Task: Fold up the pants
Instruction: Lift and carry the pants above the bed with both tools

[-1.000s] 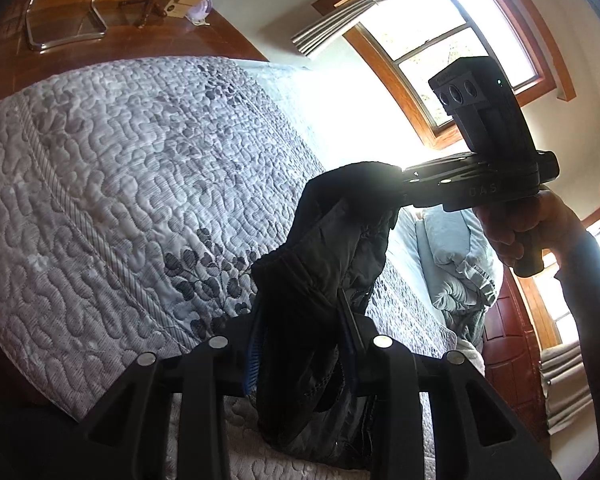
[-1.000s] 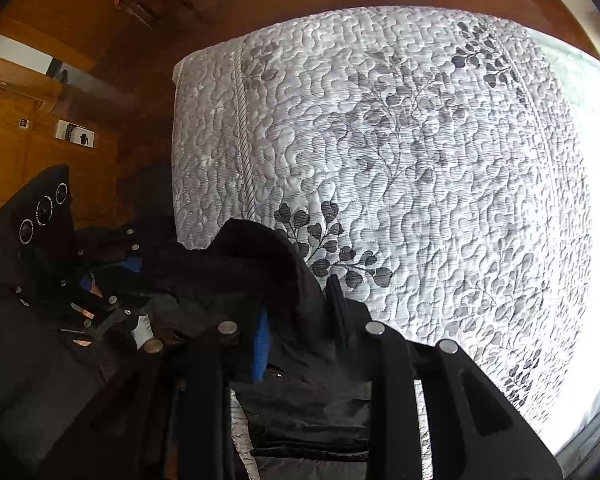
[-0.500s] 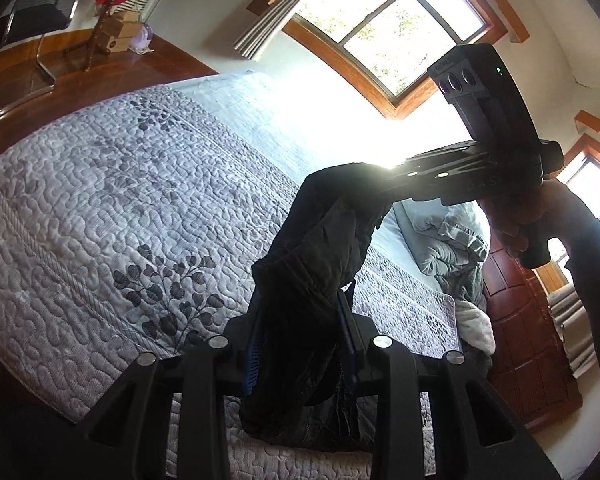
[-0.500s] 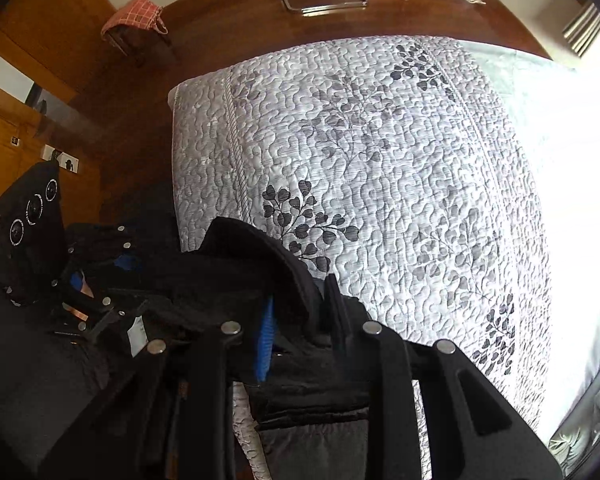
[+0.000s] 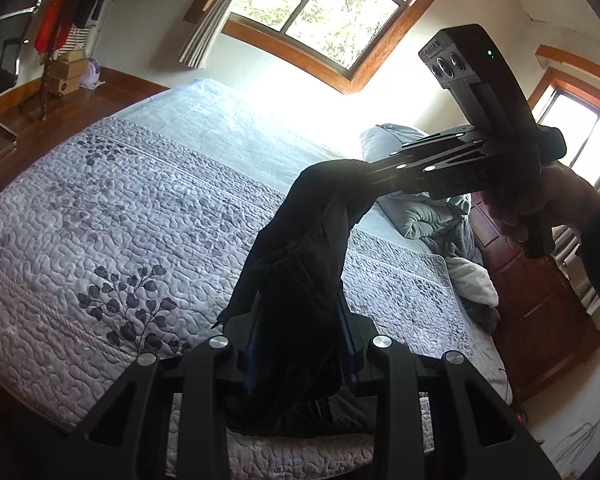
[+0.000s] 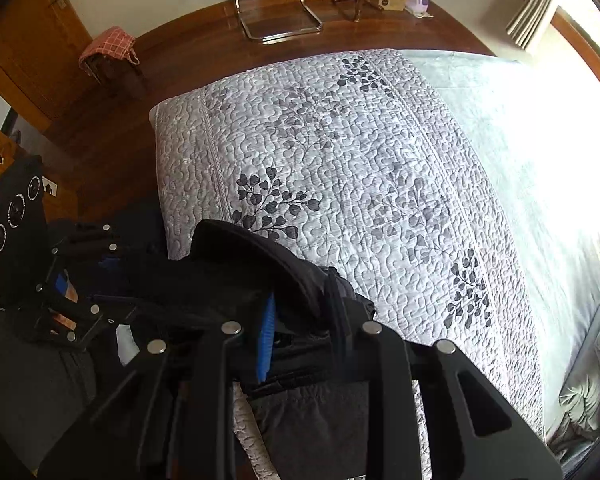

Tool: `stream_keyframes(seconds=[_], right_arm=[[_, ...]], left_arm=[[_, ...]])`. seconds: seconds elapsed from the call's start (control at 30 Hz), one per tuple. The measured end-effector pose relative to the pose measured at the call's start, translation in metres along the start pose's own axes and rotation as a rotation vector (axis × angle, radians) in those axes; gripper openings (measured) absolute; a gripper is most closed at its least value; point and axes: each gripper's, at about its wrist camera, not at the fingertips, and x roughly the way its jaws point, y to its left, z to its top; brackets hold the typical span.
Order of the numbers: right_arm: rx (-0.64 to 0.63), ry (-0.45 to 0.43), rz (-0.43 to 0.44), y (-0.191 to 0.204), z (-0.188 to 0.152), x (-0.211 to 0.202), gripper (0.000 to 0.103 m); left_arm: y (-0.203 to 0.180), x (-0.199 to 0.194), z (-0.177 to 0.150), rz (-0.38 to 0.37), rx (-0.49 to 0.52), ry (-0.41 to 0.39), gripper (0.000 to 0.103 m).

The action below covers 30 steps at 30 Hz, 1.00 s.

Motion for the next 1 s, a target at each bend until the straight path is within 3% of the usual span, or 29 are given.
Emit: stream_keyframes(seconds=[0.57,1.0], right_arm=[[0.107,-0.095,-0.087,-0.017,-0.115,-0.053,0.019],[0.135,-0.125,-0.152,-0.022,-0.177,-0.065,0.018]], left_arm=[[-0.104,0.019,-0.024,-0.038,0.186,0.048,0.032],[-0.157,0.037,-0.044,-0.057,0.287,0.094,0.032]])
